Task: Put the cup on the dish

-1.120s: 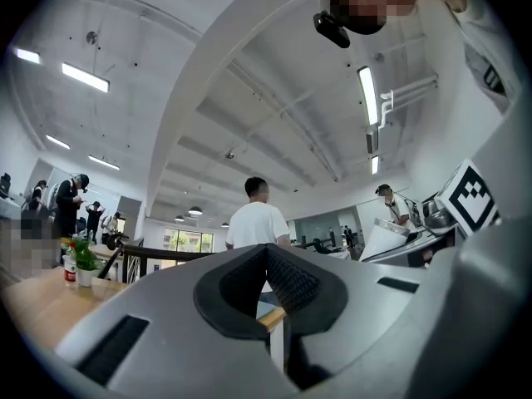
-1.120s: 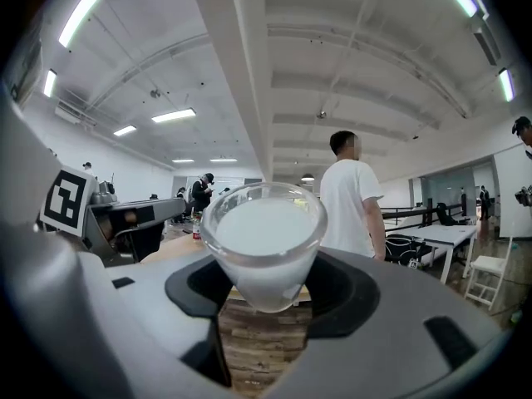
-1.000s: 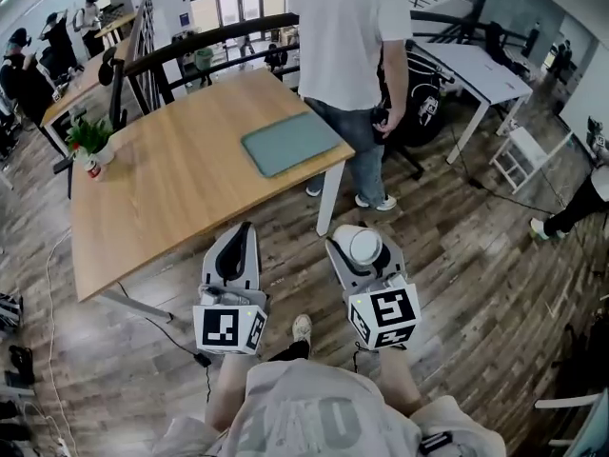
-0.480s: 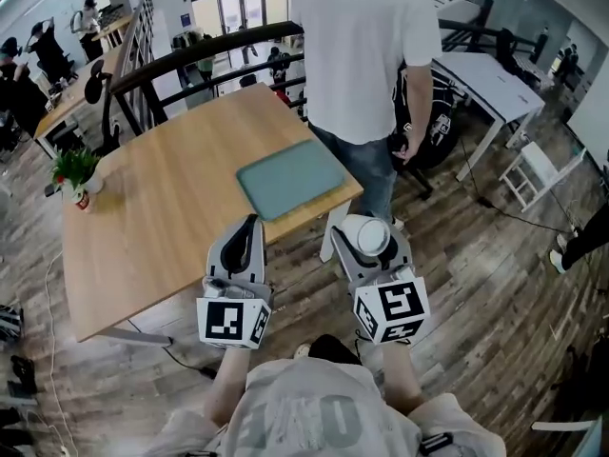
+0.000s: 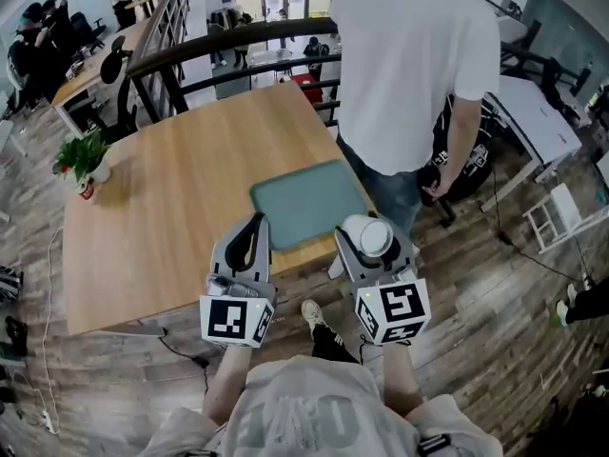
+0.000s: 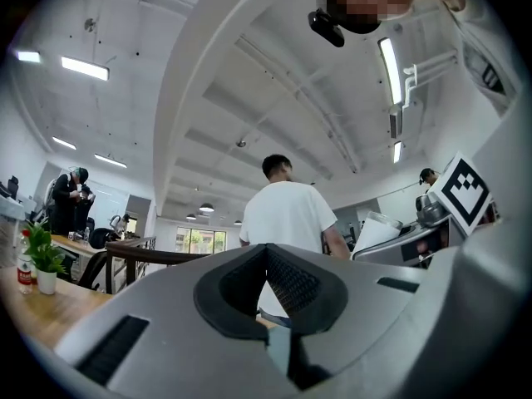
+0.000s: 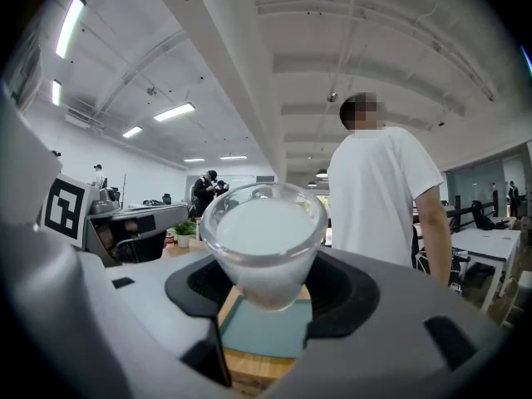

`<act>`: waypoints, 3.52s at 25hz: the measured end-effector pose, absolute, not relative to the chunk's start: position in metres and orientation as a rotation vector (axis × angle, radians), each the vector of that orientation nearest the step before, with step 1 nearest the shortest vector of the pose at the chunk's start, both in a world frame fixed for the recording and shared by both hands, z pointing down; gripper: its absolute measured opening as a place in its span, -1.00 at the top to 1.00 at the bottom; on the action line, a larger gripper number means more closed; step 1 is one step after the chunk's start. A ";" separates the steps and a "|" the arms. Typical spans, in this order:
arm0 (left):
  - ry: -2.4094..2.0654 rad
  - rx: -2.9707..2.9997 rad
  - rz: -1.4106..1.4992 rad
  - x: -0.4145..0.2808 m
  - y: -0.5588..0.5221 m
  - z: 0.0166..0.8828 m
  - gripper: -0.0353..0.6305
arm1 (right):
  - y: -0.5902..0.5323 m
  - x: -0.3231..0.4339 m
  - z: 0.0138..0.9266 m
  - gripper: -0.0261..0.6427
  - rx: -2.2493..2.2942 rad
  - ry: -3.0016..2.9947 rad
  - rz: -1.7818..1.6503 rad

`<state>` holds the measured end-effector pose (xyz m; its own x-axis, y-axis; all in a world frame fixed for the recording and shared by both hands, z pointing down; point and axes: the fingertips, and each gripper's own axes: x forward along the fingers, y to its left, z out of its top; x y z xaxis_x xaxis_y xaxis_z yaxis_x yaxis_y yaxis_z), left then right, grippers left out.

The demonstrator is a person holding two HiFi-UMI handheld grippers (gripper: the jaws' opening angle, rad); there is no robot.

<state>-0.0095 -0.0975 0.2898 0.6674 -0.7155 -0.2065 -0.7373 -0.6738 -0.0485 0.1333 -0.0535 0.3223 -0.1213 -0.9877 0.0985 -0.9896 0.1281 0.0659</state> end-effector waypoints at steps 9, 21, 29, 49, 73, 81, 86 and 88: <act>1.360 -2.696 0.184 0.034 -0.195 0.292 0.87 | -0.166 0.176 0.336 0.16 1.818 -2.358 0.096; 1.460 -2.668 0.097 0.046 -0.265 0.306 0.87 | -0.253 0.168 0.365 0.16 1.634 -2.457 0.166; 1.520 -2.667 0.016 0.010 -0.323 0.329 0.87 | -0.313 0.107 0.429 0.16 1.429 -2.428 0.253; 1.642 -2.713 -0.131 -0.055 -0.367 0.386 0.87 | -0.355 0.017 0.616 0.15 1.038 -2.233 0.398; 1.713 -2.642 -0.080 -0.061 -0.359 0.381 0.87 | -0.366 0.017 0.618 0.08 1.071 -2.285 0.439; 1.697 -2.615 0.007 -0.057 -0.346 0.359 0.87 | -0.355 0.008 0.497 0.07 1.055 -2.669 0.503; 1.630 -2.601 0.083 -0.045 -0.338 0.336 0.87 | -0.348 0.027 0.377 0.08 1.241 -2.902 0.327; 1.587 -2.591 0.114 -0.034 -0.333 0.321 0.87 | -0.337 0.039 0.335 0.08 1.282 -2.964 0.223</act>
